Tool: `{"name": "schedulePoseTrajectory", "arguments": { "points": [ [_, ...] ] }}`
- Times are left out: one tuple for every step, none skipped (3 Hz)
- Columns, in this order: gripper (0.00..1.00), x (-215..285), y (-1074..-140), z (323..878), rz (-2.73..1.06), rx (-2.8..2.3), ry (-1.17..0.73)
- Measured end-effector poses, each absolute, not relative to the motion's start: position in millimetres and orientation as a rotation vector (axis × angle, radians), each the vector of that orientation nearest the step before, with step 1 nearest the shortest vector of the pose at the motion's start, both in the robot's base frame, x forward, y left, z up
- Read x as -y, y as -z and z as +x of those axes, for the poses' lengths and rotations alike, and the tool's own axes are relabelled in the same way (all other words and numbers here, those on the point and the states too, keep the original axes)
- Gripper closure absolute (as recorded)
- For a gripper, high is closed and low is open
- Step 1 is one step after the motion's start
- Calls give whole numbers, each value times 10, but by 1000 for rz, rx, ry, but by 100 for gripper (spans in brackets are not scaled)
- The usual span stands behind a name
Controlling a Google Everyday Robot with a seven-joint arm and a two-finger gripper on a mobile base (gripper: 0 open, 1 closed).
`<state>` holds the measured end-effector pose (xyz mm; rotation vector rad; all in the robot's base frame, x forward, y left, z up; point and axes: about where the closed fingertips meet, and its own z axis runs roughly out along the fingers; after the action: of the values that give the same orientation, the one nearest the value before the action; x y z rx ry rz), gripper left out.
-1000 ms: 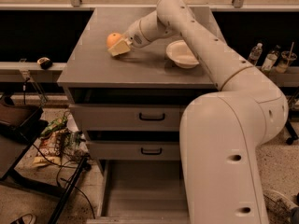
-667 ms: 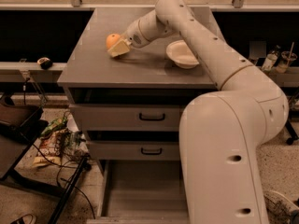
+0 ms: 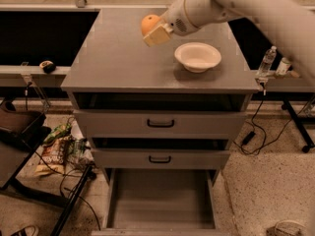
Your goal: Place orange into bottom drawer
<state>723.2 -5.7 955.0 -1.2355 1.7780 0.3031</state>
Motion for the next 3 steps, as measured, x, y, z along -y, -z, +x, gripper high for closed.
{"name": "schedulePoseTrajectory", "arguments": {
  "points": [
    [100,397,-9764,6381,-1295,-1819,-199],
    [100,733,-9539,5548,-1368,-1938,-191],
    [100,1160,-9113,4739,-1331,-2094,-244]
  ]
}}
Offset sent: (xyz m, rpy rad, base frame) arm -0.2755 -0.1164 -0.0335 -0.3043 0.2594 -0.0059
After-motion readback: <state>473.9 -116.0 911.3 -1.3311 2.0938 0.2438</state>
